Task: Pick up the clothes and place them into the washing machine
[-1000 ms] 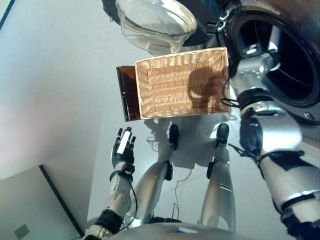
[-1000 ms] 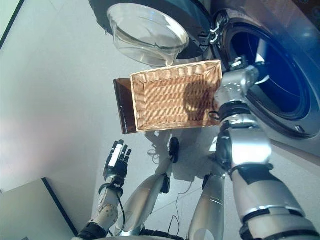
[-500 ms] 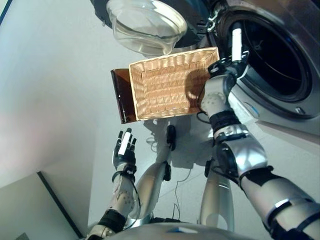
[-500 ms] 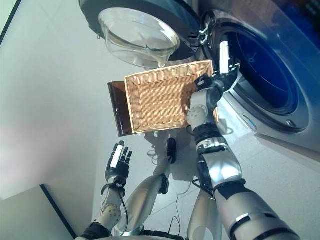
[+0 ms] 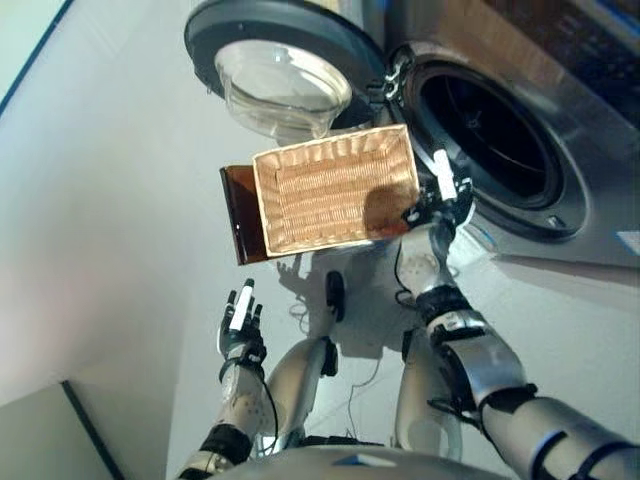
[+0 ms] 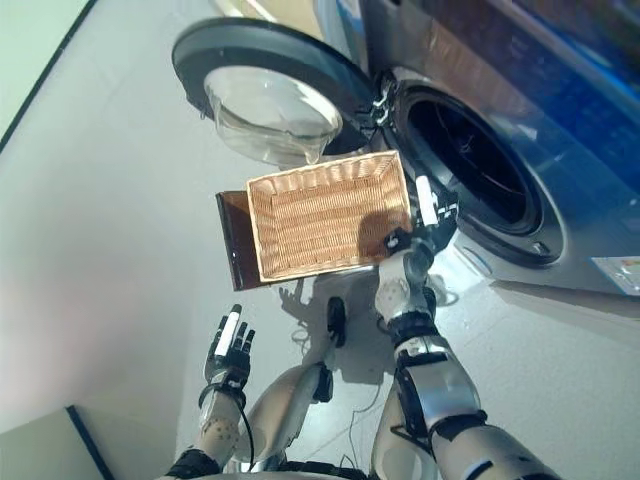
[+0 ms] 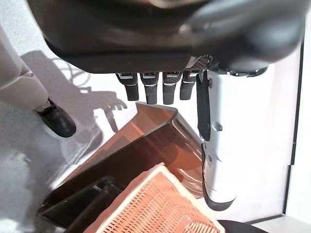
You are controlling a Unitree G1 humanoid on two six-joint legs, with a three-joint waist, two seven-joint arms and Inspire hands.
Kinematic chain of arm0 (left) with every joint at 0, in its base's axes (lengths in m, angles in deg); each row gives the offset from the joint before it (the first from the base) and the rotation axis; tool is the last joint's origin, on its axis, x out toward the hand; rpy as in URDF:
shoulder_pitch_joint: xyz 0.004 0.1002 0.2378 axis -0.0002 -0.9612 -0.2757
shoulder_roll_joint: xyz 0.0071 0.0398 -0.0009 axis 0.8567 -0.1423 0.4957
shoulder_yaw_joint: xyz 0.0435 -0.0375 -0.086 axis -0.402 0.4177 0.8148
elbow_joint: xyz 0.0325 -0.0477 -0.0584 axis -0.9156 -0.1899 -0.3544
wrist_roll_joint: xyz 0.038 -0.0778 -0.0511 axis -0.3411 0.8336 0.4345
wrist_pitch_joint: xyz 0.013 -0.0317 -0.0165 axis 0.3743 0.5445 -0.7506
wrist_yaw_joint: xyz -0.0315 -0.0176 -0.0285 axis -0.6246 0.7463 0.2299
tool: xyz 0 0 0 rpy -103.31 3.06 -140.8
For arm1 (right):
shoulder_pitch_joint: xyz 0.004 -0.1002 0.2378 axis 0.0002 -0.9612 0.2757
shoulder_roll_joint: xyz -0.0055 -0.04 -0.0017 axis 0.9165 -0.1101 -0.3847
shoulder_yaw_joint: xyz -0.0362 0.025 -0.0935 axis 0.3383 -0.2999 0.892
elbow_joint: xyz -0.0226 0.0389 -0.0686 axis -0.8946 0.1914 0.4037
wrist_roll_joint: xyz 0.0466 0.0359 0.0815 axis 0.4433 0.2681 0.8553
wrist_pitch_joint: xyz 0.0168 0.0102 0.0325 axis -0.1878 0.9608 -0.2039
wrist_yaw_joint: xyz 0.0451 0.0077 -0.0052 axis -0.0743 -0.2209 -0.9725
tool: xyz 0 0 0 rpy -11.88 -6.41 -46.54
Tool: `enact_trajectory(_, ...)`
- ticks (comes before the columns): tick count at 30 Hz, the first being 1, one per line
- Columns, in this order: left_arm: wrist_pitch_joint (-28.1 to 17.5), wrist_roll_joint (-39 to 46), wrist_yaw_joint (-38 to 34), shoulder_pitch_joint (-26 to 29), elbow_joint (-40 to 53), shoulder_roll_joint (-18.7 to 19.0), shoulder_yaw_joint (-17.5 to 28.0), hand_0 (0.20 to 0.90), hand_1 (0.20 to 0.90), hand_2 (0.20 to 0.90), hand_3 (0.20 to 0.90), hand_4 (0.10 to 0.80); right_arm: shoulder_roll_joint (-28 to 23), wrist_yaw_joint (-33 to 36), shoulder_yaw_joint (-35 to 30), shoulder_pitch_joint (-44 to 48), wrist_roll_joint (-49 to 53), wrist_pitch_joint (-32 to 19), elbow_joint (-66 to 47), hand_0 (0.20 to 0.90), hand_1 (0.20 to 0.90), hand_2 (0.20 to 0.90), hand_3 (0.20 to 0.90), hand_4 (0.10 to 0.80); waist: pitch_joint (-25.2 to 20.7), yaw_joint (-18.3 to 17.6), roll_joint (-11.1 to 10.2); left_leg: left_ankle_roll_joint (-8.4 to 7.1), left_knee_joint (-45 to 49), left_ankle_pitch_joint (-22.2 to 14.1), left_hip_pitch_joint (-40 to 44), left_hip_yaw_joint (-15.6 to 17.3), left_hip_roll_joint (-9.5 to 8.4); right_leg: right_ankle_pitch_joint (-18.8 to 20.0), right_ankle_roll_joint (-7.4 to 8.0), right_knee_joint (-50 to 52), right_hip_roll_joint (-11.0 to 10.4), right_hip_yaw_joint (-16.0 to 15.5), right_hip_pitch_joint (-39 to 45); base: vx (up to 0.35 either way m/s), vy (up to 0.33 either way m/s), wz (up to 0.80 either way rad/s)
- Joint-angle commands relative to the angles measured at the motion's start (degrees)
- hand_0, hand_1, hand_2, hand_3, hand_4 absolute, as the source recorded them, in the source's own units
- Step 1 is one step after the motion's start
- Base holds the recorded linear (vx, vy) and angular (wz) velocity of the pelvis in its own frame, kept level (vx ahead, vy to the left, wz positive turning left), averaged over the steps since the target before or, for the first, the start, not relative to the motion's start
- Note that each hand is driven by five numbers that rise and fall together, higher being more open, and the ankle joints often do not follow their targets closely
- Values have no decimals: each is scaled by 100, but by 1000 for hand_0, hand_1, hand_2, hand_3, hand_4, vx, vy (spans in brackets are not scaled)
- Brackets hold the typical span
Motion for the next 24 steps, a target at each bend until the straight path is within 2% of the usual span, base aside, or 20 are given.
enact_trajectory(1, -48, -624, -58, -25, -590, 331, 257, 900, 900, 900, 900, 800, -12, -434, 227, -212, -541, -75, -243, 900, 900, 900, 900, 800, -448, 78, -228, -515, 174, -484, 160, 171, 115, -587, -17, -25, -49, 152, 423, 78, -35, -1)
enact_trajectory(4, 37, -732, -33, 21, -1084, 336, 416, 900, 900, 900, 900, 800, -28, -548, 264, -453, -568, -34, -170, 900, 900, 900, 900, 800, -537, 37, -297, -512, 181, -545, 329, 161, 128, -621, -13, -54, -48, 145, 613, 97, -60, -5)
enact_trajectory(5, 131, -1111, -121, 40, -1557, 397, 571, 900, 900, 900, 900, 800, -93, -624, 236, -647, -670, 49, 10, 900, 900, 900, 900, 800, -657, 18, -363, -511, 201, -602, 463, 153, 151, -657, -11, -80, -49, 127, 777, 62, -48, -11)
enact_trajectory(8, 222, -1321, -153, 31, -2034, 431, 797, 900, 900, 900, 900, 800, -110, -728, 250, -866, -740, 113, 121, 900, 900, 900, 900, 800, -743, -5, -429, -514, 209, -656, 615, 155, 173, -685, -10, -122, -44, 103, 951, 85, -49, -3)
enact_trajectory(11, 426, -1877, -222, -47, -2694, 621, 1172, 900, 900, 900, 900, 800, -152, -908, 307, -1347, -1055, 296, 280, 900, 900, 900, 900, 800, -1019, -28, -614, -531, 154, -702, 868, 186, 220, -643, 11, -295, -42, 93, 1226, 98, -59, -3)
enact_trajectory(15, 532, -2172, -194, -134, -2945, 753, 1373, 900, 900, 900, 900, 800, -185, -1064, 479, -1763, -1580, 528, 393, 900, 900, 900, 900, 800, -1202, -58, -755, -538, 76, -705, 1046, 206, 247, -594, 30, -433, -34, 78, 1421, 74, -63, -7)
enact_trajectory(17, 564, -2413, -106, -175, -3054, 852, 1491, 900, 900, 900, 900, 800, -246, -1250, 455, -2170, -2038, 815, 893, 900, 900, 900, 900, 800, -1405, -55, -882, -530, 6, -711, 1191, 176, 252, -545, 52, -555, -39, 26, 1602, 94, -80, -1)
enact_trajectory(24, 605, -2652, 37, -118, -3223, 982, 1544, 900, 900, 900, 900, 800, -282, -1326, -71, -2637, -2354, 1034, 2054, 900, 900, 900, 900, 800, -1876, -24, -1044, -490, -43, -798, 1455, 109, 235, -404, 118, -878, -74, -76, 2024, 79, -43, 4)
